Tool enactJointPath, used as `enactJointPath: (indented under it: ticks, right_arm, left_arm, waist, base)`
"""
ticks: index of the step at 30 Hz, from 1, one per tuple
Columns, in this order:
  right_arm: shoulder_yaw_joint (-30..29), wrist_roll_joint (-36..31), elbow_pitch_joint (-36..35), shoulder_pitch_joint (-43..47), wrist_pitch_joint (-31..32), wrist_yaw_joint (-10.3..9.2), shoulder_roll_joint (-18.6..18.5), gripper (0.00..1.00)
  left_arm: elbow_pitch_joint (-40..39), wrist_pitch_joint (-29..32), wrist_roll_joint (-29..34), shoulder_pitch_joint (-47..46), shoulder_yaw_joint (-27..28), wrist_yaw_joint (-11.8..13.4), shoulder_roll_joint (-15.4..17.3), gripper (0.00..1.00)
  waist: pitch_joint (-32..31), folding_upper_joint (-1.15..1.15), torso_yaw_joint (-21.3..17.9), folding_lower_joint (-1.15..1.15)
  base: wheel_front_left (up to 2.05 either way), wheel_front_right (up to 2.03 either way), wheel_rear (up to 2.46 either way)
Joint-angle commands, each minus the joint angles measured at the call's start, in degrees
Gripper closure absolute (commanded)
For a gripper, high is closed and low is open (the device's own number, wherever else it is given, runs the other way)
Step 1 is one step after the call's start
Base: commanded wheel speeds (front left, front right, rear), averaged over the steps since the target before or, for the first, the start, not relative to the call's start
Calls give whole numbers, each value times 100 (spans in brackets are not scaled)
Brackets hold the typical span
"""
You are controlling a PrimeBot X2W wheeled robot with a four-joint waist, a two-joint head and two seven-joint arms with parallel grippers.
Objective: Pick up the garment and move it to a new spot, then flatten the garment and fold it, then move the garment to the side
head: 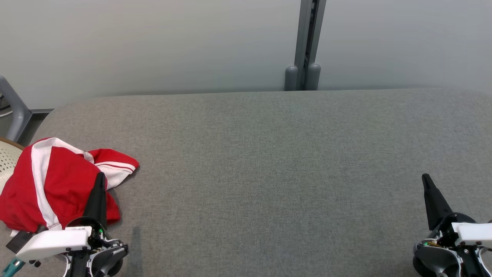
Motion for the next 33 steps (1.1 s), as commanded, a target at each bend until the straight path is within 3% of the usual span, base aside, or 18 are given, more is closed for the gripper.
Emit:
enactJointPath:
  ticks: [1,33]
  right_arm:
    - [0,-19,13,-52,7,5,-21,100]
    - [0,-20,13,-51,7,5,-21,100]
  left_arm:
    - [-1,12,-5,-57,9,-27,17,100]
    - [-1,12,-5,-57,9,-27,18,100]
  waist:
    - [0,0,0,0]
    - [0,0,0,0]
  base:
    - [0,0,0]
    - [0,0,0]
